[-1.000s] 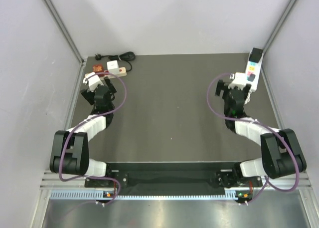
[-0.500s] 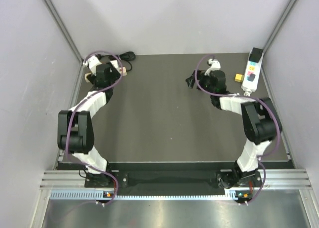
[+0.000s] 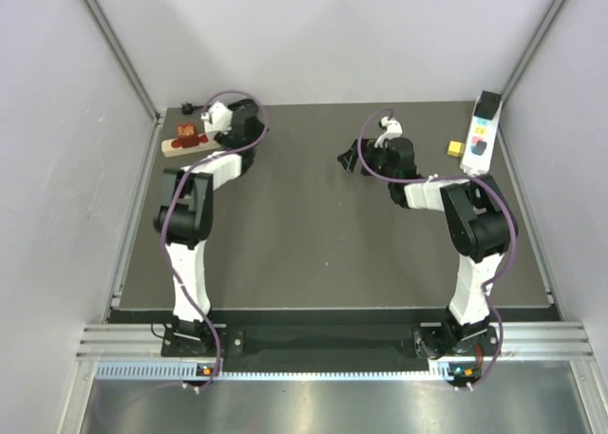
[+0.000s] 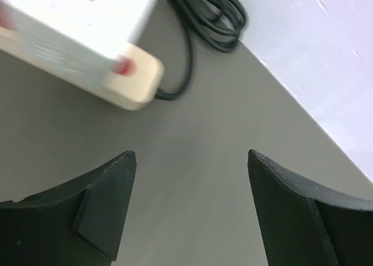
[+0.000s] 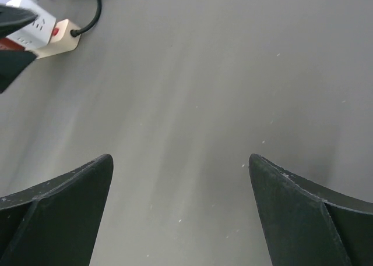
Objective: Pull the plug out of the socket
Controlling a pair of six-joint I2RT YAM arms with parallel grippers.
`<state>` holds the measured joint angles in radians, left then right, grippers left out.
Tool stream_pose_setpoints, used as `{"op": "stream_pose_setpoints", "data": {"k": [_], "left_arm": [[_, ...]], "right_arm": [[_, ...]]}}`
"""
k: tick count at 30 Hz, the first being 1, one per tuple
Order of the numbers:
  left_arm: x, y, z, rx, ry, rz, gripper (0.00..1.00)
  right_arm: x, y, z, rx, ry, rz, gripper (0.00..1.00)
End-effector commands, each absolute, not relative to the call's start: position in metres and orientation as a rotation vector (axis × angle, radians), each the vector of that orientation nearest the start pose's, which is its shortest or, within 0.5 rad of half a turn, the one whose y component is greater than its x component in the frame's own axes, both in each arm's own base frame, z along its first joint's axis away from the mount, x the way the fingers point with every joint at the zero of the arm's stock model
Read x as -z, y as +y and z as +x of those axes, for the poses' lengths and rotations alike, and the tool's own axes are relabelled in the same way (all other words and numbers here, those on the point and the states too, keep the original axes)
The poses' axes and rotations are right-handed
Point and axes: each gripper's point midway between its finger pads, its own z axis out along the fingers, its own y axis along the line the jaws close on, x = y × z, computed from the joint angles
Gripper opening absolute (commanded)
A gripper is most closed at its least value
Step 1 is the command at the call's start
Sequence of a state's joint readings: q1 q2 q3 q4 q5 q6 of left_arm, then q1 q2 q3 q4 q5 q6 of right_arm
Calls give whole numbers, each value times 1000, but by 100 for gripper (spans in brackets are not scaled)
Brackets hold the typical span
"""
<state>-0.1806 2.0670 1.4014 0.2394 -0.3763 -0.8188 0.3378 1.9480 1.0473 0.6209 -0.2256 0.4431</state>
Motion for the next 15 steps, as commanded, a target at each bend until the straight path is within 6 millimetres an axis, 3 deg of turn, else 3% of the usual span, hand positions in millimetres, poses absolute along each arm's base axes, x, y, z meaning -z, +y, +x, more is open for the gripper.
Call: {"op": "stream_pose_setpoints", "data": {"k": [1,2,3,5,7,8,9,15], "left_arm": [[-130,-85,611,218,1662,-985,81],[-97,-80,607,145,1694,-1080,80],[-106,-83,617,177,1654,-1123,80],[-80,-81,617,158,1650,-1226,75],[-78,-79,623,161,1611,-1258,64],[-67,-79,626,155,1609,-1271,62],[-69,-77,629,145,1592,-1281,60],[-64,-64,636,74,1529,-1315,60]], "right_arm": [[-149,226,504,-702,1779,-70,100],[-149,226,504,-705,1778,-64,100],[-148,225,505,-705,1778,-58,100],[-149,225,503,-711,1771,-54,99],[-151,225,502,-715,1759,-58,100],[-154,224,501,-713,1752,-60,100],[-156,223,501,-712,1742,-61,100],[-160,220,499,-710,1721,-63,100]]}}
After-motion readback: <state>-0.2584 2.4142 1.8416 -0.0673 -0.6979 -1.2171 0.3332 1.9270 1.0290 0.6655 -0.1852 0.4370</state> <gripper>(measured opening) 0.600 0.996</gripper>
